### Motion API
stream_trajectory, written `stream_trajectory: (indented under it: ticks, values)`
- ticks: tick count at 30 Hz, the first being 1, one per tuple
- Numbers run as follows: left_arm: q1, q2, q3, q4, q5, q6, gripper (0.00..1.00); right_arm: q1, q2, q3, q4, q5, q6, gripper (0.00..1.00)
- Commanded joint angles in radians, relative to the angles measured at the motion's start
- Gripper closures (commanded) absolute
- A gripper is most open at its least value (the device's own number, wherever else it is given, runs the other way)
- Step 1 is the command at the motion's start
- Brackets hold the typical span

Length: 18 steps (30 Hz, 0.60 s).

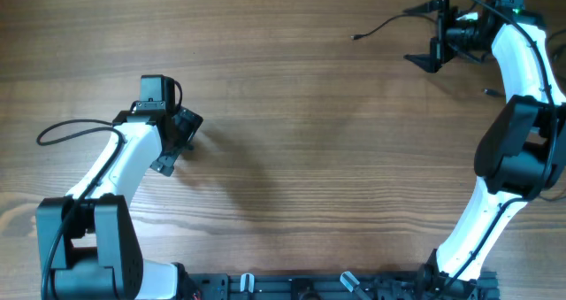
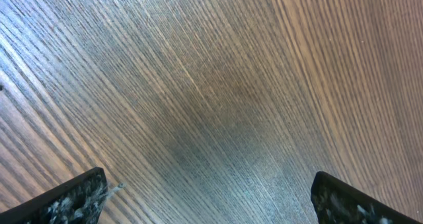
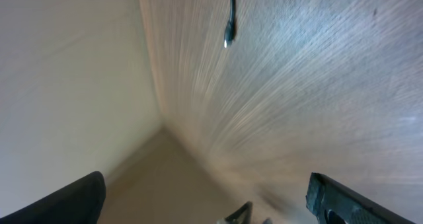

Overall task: Untangle cables
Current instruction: 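Open the right gripper to drop the cable and lift away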

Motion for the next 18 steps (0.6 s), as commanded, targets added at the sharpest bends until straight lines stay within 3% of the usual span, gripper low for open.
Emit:
stream_trajectory:
  ticks: [1,4,9,12,18]
  values:
    - [0.005,-0.013,-0.002,0.0,0.001,-0.009,0.0,0.001,0.015,0.002,-0.044,0.171,-0.461,0.0]
    - [0.005,-0.013,-0.002,0.0,0.001,-0.009,0.0,0.001,-0.038,0.002,-0.228,0.498,-0.544,0.0]
    - [0.005,-0.013,-0.002,0.0,0.001,-0.009,0.0,0.001,-0.245,0.002,-0.436,0.456,-0.697,0.0]
    - [0.005,-0.013,-0.002,0.0,0.001,-0.009,0.0,0.002,-0.46,0.002,-0.549,0.457,-0.763,0.0]
    - [0.005,-0.013,-0.002,0.0,0.001,-0.009,0.0,0.002,-0.795,-0.015,-0.708,0.528,-0.776,0.0]
